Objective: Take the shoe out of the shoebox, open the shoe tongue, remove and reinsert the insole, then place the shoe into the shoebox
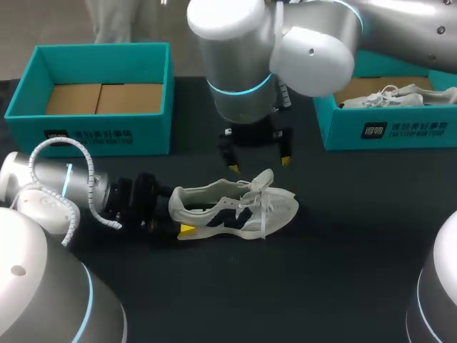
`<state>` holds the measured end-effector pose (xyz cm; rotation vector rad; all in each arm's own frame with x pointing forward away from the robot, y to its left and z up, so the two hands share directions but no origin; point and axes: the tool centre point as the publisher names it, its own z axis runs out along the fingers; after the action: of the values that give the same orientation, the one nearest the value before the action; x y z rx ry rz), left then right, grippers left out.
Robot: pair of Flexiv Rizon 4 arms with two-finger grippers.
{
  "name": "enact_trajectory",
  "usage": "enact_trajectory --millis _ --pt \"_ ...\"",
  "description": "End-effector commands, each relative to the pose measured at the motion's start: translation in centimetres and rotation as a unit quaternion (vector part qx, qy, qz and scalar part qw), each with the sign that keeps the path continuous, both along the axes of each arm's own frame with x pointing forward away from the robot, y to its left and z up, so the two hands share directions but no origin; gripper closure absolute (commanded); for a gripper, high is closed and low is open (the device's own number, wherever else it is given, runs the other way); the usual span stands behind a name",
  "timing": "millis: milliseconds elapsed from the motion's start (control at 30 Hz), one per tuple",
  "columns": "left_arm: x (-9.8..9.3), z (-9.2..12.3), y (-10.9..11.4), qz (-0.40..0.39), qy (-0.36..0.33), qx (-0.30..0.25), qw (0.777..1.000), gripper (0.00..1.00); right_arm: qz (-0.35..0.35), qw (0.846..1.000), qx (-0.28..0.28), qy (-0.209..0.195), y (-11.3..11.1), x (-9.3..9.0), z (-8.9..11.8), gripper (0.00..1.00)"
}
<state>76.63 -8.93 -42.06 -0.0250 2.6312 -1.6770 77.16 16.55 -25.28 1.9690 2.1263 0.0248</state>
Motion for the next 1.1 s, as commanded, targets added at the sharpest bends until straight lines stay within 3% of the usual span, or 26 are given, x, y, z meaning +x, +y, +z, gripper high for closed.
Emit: enact_trajectory --millis 33,100,600,700,767,800,933,1100 --pt "0.1 -0.2 0.0 0.000 0.000 0.002 1.000 1.00 0.164 0.986 0.037 -0.016 0.6 -0.1 0.5 0.00" --pt "0.1 -0.2 0.0 0.000 0.000 0.002 1.000 1.00 0.153 0.987 0.041 0.015 0.8 0.1 0.6 0.00" --pt "0.1 -0.2 0.0 0.000 0.000 0.002 1.000 1.00 0.153 0.987 0.041 0.015 0.8 0.1 0.6 0.00" --pt "0.1 -0.2 0.0 0.000 0.000 0.002 1.000 1.00 0.276 0.960 0.029 -0.020 1.0 0.5 1.1 0.00" --pt "0.1 -0.2 0.0 0.000 0.000 0.002 1.000 1.00 0.378 0.925 0.014 -0.027 1.5 0.7 1.3 0.00" --pt "0.1 -0.2 0.0 0.000 0.000 0.002 1.000 1.00 0.394 0.919 -0.005 -0.019 1.6 0.8 1.3 0.00" --pt "0.1 -0.2 0.0 0.000 0.000 0.002 1.000 1.00 0.501 0.865 0.010 -0.025 2.1 1.2 1.5 0.00" --pt "0.1 -0.2 0.0 0.000 0.000 0.002 1.000 1.00 0.567 0.824 -0.004 0.012 2.7 1.7 1.8 0.00"
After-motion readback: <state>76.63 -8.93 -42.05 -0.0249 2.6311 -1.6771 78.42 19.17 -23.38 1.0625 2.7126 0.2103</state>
